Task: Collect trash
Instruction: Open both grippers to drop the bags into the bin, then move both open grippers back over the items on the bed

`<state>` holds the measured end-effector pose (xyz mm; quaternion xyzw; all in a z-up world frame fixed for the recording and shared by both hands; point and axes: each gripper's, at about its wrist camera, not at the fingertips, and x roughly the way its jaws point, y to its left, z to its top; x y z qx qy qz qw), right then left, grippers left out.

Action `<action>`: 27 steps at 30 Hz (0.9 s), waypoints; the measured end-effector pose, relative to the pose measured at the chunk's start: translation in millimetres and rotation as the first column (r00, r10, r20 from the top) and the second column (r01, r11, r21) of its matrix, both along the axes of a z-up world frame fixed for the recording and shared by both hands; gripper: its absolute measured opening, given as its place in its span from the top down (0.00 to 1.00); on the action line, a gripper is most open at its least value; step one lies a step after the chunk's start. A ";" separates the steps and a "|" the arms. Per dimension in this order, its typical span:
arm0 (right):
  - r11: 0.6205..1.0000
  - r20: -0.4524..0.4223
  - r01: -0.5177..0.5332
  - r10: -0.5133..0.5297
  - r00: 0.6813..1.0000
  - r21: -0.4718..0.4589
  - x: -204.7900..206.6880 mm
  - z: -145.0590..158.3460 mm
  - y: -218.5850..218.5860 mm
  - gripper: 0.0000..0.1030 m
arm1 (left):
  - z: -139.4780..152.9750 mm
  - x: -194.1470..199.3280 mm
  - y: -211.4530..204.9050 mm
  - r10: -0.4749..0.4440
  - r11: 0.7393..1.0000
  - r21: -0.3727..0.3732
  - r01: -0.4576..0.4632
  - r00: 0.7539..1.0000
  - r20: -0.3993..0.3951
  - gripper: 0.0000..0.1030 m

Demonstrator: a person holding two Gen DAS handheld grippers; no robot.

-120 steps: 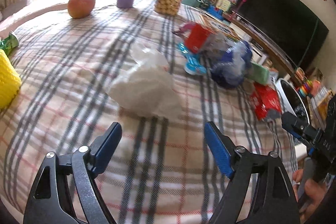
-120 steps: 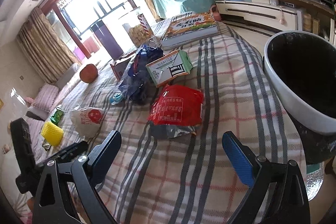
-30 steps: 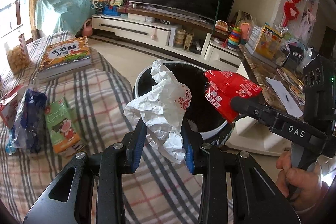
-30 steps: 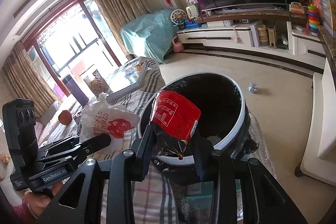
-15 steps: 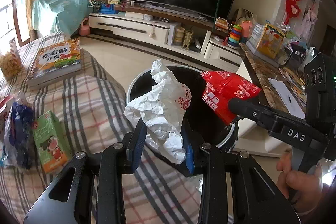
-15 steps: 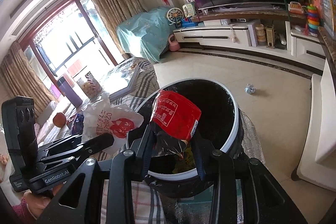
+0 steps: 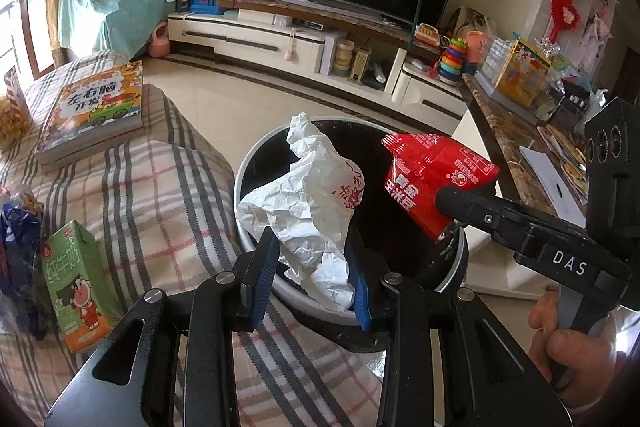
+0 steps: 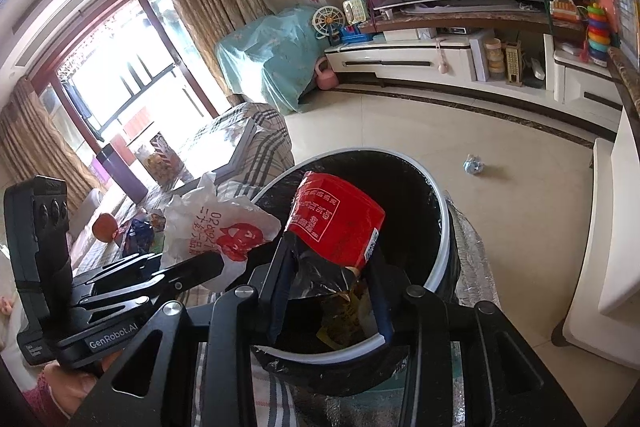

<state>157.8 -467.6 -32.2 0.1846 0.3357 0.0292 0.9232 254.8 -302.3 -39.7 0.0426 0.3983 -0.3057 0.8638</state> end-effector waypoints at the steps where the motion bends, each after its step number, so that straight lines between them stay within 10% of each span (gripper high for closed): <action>1: 1.000 -0.001 0.000 0.000 1.000 0.000 0.5 0.0 -1.4 0.64 | -1.2 0.8 -0.7 0.000 1.000 0.001 0.000 1.000 -0.006 0.69; 9: 1.000 -0.010 0.004 -0.004 1.000 -0.003 5.0 0.4 -5.7 0.62 | -6.5 6.5 -6.3 0.000 1.000 0.009 0.001 1.000 -0.025 0.63; 14: 1.000 -0.020 0.014 -0.014 1.000 0.003 10.3 0.2 -9.9 0.40 | -3.0 7.0 -6.2 0.004 1.000 0.009 -0.004 1.000 -0.023 0.39; 27: 0.998 0.023 0.025 -0.027 0.999 0.063 -9.9 1.1 3.0 0.13 | -0.6 -21.9 43.6 0.062 0.998 -0.023 -0.062 0.998 -0.005 0.33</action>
